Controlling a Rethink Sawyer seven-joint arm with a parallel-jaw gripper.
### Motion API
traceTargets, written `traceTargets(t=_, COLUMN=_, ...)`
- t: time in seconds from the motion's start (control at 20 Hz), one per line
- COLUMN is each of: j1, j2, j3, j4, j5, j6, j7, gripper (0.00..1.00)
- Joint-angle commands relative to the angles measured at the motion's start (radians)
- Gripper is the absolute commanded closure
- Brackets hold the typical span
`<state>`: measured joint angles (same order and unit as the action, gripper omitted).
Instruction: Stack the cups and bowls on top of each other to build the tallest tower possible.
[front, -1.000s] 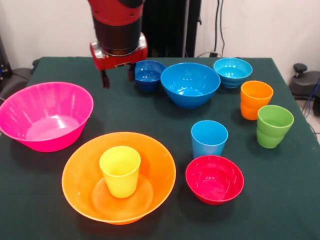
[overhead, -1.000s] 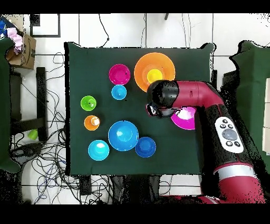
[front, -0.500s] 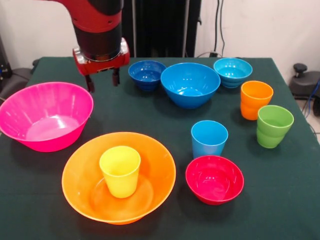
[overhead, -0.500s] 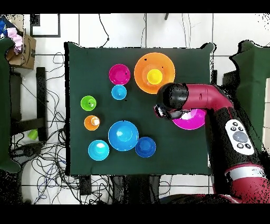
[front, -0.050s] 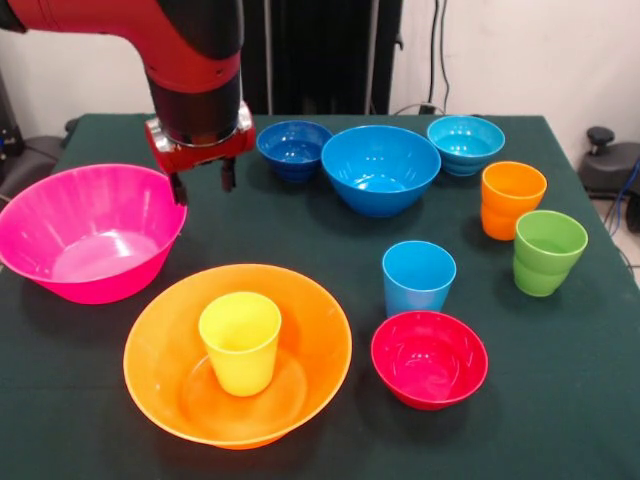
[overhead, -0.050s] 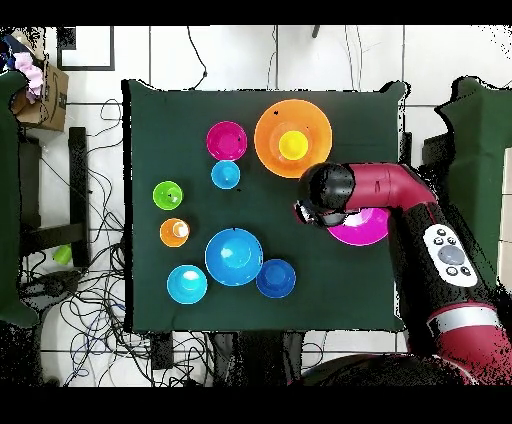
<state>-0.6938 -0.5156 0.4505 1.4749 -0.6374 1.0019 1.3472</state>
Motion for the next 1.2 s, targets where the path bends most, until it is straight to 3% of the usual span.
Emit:
traceTargets(t=0.05, j1=0.004, j2=0.134, j3=0.078, j4=-0.095, j5=-0.121, j6=-0.054, j7=-0.331, gripper=0.00)
traceTargets(t=0.4, j1=0.011, j2=0.154, j3=0.095, j4=-0.134, j5=-0.137, j6=-0.029, j7=-0.332, gripper=0.00)
traceTargets(t=1.2, j1=0.019, j2=0.022, j3=0.115, j4=-0.072, j5=-0.089, j6=0.113, j7=-0.318, gripper=0.00)
